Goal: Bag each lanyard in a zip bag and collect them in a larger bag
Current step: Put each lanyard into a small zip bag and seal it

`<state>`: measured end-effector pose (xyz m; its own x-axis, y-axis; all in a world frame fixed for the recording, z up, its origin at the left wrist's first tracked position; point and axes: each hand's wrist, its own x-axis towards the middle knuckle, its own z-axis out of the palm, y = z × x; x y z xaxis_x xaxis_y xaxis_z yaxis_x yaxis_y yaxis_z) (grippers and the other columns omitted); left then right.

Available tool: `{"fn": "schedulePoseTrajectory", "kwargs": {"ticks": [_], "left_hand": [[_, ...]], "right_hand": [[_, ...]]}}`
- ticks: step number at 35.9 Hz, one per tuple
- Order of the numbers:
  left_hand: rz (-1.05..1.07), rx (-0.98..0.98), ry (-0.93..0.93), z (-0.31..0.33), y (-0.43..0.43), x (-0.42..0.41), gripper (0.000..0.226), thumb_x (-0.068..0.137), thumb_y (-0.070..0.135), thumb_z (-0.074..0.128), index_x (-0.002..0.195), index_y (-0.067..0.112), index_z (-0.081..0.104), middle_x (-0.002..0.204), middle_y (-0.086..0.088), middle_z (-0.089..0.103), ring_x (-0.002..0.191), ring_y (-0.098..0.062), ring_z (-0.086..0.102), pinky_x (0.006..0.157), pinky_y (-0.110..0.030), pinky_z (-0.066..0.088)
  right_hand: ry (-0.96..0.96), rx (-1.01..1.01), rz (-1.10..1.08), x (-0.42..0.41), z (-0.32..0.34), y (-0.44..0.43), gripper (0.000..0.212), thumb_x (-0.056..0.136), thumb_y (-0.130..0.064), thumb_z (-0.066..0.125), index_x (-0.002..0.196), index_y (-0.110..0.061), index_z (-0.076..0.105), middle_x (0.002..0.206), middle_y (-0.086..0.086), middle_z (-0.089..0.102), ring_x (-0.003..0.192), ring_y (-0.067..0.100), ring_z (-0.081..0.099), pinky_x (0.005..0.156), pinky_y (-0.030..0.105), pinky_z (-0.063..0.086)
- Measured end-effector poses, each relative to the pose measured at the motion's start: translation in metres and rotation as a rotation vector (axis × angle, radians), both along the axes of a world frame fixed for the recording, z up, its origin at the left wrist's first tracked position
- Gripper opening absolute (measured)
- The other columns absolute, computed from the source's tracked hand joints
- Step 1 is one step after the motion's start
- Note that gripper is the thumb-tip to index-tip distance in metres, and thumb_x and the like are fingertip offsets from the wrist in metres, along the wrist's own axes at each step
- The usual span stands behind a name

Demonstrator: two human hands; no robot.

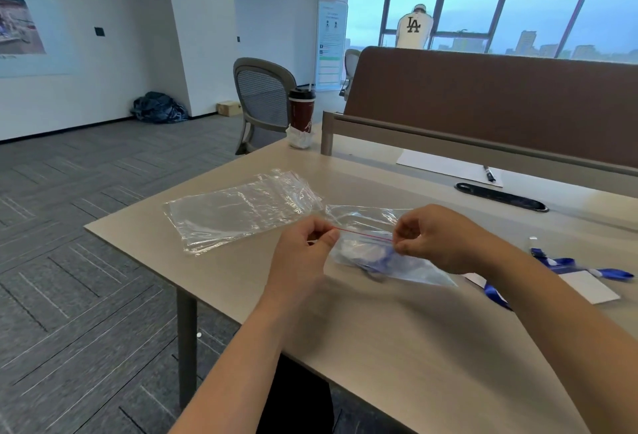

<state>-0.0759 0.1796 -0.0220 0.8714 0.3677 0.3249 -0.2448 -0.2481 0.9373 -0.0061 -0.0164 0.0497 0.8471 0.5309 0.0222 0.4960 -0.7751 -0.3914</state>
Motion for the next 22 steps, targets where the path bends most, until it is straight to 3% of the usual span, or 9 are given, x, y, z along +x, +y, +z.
{"fn": "schedulePoseTrajectory", "kwargs": {"ticks": [4, 7, 9, 12, 15, 19, 22], "left_hand": [[0.011, 0.088, 0.077, 0.009, 0.001, -0.001, 0.006, 0.086, 0.023, 0.073, 0.090, 0.020, 0.069, 0.080, 0.011, 0.064, 0.069, 0.001, 0.055, 0.062, -0.010, 0.041], [0.015, 0.234, 0.098, 0.013, 0.002, 0.002, 0.036, 0.082, 0.033, 0.079, 0.113, 0.027, 0.060, 0.104, 0.013, 0.060, 0.091, 0.000, 0.054, 0.070, -0.003, 0.040], [-0.041, 0.374, 0.088, 0.018, -0.003, 0.004, 0.037, 0.081, 0.034, 0.080, 0.114, 0.024, 0.064, 0.110, 0.013, 0.058, 0.097, 0.001, 0.052, 0.076, -0.003, 0.038], [-0.105, 0.562, 0.091, 0.019, -0.013, 0.009, 0.021, 0.081, 0.032, 0.079, 0.098, 0.022, 0.073, 0.104, 0.012, 0.060, 0.102, -0.004, 0.052, 0.085, -0.015, 0.037], [-0.133, 0.586, 0.071, 0.018, -0.018, 0.013, 0.002, 0.083, 0.021, 0.076, 0.084, 0.020, 0.074, 0.090, 0.012, 0.061, 0.091, -0.004, 0.055, 0.084, -0.023, 0.042], [-0.120, 0.508, 0.032, 0.014, -0.019, 0.013, 0.006, 0.084, 0.011, 0.073, 0.079, 0.014, 0.074, 0.075, 0.013, 0.059, 0.076, 0.003, 0.054, 0.069, -0.012, 0.036], [-0.123, 0.463, 0.004, 0.011, -0.021, 0.013, 0.007, 0.082, 0.009, 0.073, 0.077, 0.013, 0.075, 0.076, 0.011, 0.061, 0.079, 0.001, 0.056, 0.070, -0.012, 0.038]], "right_hand": [[-0.036, -0.035, -0.001, -0.001, -0.002, -0.002, 0.005, 0.088, -0.018, 0.067, 0.087, -0.016, 0.072, 0.083, -0.001, 0.070, 0.074, 0.017, 0.061, 0.069, 0.028, 0.049], [-0.063, -0.074, 0.012, -0.004, -0.001, -0.001, 0.005, 0.090, -0.019, 0.066, 0.087, -0.019, 0.070, 0.084, -0.004, 0.067, 0.074, 0.013, 0.058, 0.064, 0.024, 0.045], [-0.078, -0.081, 0.024, -0.006, -0.002, 0.002, 0.006, 0.089, -0.019, 0.065, 0.086, -0.021, 0.070, 0.084, -0.004, 0.067, 0.074, 0.014, 0.058, 0.066, 0.026, 0.046], [-0.075, -0.066, 0.034, -0.009, -0.002, 0.006, 0.008, 0.088, -0.018, 0.064, 0.082, -0.023, 0.068, 0.084, -0.003, 0.068, 0.075, 0.016, 0.060, 0.066, 0.028, 0.047], [-0.075, -0.061, 0.045, -0.009, -0.003, 0.009, 0.007, 0.088, -0.017, 0.063, 0.084, -0.022, 0.067, 0.087, -0.001, 0.068, 0.078, 0.018, 0.060, 0.066, 0.027, 0.047], [-0.065, 0.007, 0.051, -0.010, -0.004, 0.009, 0.008, 0.087, -0.016, 0.063, 0.083, -0.023, 0.064, 0.088, 0.001, 0.067, 0.079, 0.019, 0.060, 0.064, 0.023, 0.045], [-0.046, 0.041, 0.052, -0.011, -0.007, 0.007, 0.006, 0.087, -0.018, 0.065, 0.083, -0.022, 0.066, 0.087, 0.000, 0.067, 0.078, 0.016, 0.061, 0.063, 0.022, 0.044]]}}
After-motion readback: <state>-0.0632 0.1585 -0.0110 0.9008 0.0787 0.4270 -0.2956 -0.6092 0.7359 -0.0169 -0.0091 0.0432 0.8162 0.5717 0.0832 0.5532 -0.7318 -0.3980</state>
